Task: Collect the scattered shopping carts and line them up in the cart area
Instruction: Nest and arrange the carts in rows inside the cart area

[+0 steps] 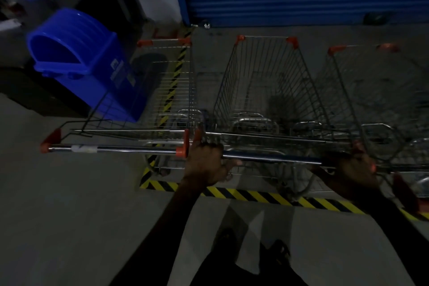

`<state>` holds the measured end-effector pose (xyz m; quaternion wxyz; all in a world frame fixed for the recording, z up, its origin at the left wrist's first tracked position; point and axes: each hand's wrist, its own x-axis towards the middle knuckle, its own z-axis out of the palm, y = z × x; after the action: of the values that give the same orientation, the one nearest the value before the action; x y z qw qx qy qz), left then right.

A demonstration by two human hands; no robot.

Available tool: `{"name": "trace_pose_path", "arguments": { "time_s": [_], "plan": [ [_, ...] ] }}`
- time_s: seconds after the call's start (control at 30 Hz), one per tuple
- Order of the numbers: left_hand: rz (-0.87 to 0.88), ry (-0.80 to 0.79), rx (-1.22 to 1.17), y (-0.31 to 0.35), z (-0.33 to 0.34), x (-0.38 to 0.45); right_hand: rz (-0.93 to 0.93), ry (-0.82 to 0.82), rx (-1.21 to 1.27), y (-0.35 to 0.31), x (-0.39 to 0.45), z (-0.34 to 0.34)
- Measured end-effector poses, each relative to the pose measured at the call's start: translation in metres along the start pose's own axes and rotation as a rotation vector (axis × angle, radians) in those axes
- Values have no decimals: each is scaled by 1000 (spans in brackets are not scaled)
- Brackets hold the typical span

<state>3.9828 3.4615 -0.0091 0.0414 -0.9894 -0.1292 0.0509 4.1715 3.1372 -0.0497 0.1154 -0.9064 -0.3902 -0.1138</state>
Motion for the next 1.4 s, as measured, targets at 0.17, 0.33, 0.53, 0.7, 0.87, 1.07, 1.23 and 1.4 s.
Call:
{"name": "trace_pose_path", "arguments": {
  "time_s": [0.17,0.33,0.53,0.7,0.87,1.07,1.23,1.4],
  "plan": [
    [62,261,-81,-3,13,-4,59,-120,-31,9,2,2],
    [-155,546,-541,-48,24,-18,149,-99,82,-1,2,-2],
    [-606,419,-384,-153,57,-32,81,-96,103,-79,11,11],
    [-454,282,-269,-173,75,-36,70,-224,172,-143,37,35],
    [-424,316,-240,-183,78,-40,65,-167,129,-153,38,39],
    [-455,264,-240,-186,77,-41,71,-167,168,-150,40,37],
    [-435,221,-272,-187,77,-40,72,-201,202,-149,39,35],
    [-411,396,-639,-156,65,-30,123,-164,119,-145,27,34]
  ]
}}
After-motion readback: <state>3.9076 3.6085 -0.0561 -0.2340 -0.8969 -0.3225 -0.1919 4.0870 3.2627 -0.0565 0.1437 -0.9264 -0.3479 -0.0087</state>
